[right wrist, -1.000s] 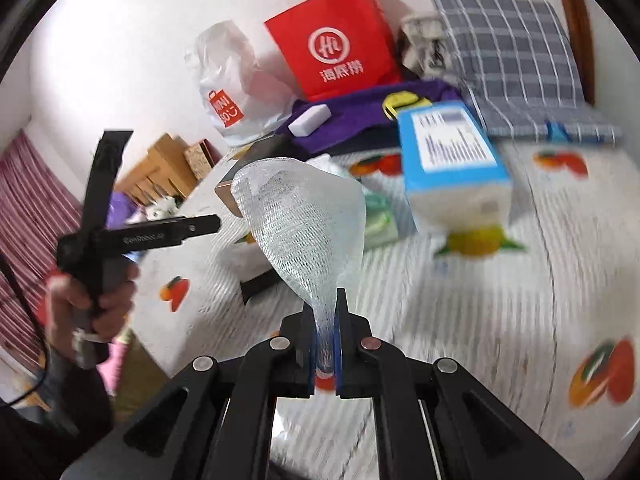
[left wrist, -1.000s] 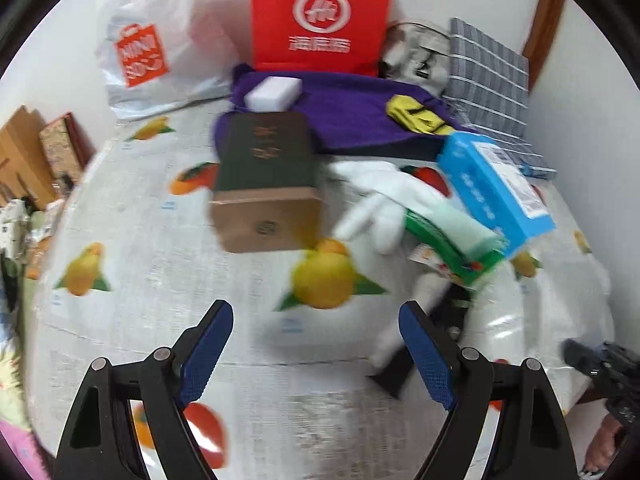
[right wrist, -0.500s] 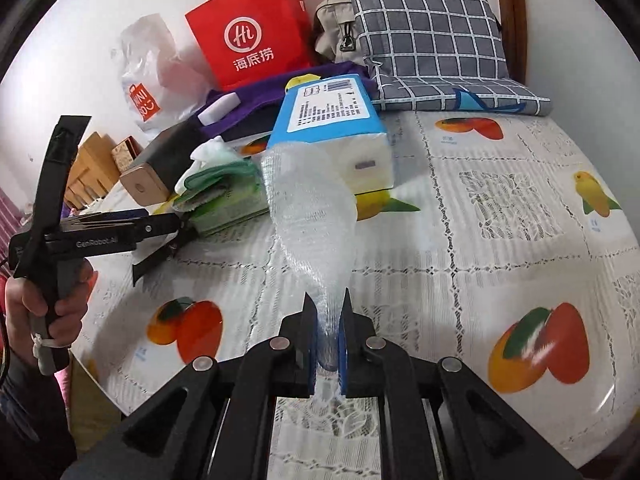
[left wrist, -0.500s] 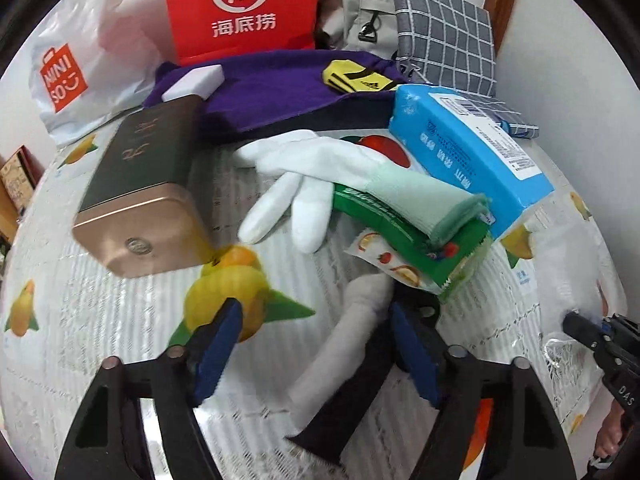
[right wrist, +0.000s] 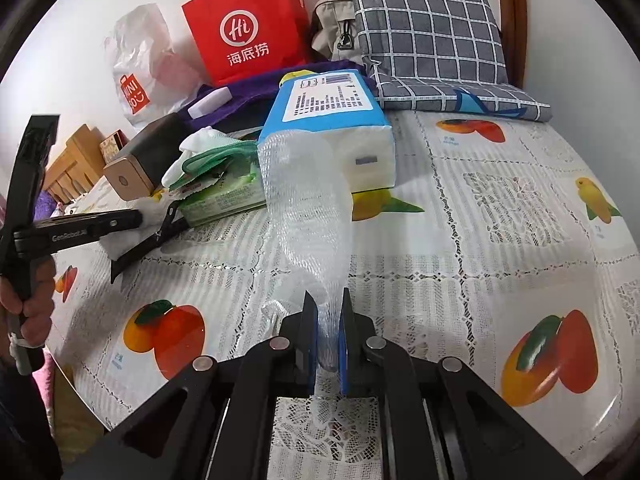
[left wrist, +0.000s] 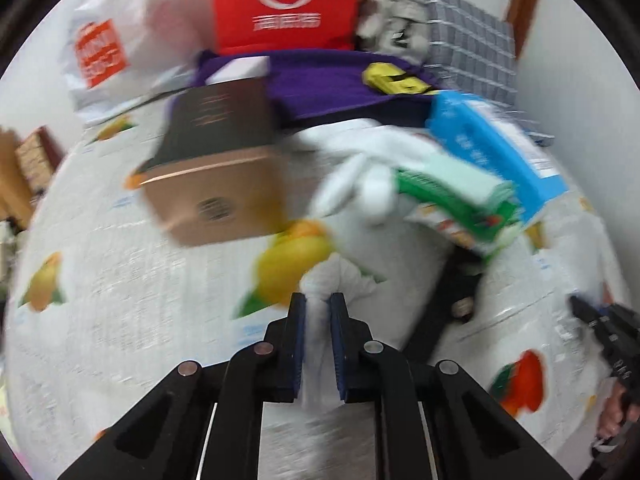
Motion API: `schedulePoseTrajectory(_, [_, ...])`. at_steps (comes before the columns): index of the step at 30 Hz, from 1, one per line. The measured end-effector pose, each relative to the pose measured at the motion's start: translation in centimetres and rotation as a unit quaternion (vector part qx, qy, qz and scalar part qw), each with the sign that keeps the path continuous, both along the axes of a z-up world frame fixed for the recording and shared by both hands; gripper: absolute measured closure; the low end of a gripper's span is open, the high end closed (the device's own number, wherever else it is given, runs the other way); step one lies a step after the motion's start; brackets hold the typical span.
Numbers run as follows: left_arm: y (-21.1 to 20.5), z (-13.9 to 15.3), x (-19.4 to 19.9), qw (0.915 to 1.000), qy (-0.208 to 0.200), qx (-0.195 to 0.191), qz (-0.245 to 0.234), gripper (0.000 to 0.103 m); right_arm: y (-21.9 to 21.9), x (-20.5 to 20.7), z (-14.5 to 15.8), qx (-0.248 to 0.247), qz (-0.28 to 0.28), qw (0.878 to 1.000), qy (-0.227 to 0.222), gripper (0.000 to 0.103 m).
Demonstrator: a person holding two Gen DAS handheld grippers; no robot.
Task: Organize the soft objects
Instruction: 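Grasp clear mesh bag with right tool while left tool grasps the white sock, then carry sock with left tool while right tool carries mesh bag toward the towel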
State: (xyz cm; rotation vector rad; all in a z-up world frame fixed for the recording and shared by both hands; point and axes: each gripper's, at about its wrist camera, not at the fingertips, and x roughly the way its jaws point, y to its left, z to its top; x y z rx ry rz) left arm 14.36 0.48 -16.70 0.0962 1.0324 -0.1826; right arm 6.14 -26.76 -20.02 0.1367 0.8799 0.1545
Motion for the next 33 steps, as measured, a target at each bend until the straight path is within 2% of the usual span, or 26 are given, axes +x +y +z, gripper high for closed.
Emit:
schedulePoseTrajectory(4, [1.9,-0.1,-0.7,0.9998,-0.004,0.009,0.019,0.091,0.1,-0.1,0.2,0.0,0.0,1.0,-0.003,0.095])
schedulePoseTrajectory(14, [3.5,0.6,-1.7,0.9984,-0.003,-0.048,0.03,0.093,0.6,-1.1,2.7,-0.01,-0.001,0.999,-0.031,0.097])
schedulePoseTrajectory(22, [4.6,2.7,-2.4,0.9966,-0.024,-0.067,0.04,0.093,0.9,-1.3,4.6,-0.013,-0.003,0.999,-0.046,0.097])
schedulePoseTrajectory(33, [4.8,4.5,-1.5,0.9952,-0.031,-0.084,0.04,0.093,1.9,-0.3,7.5,-0.014,0.006,0.998,-0.062,0.097])
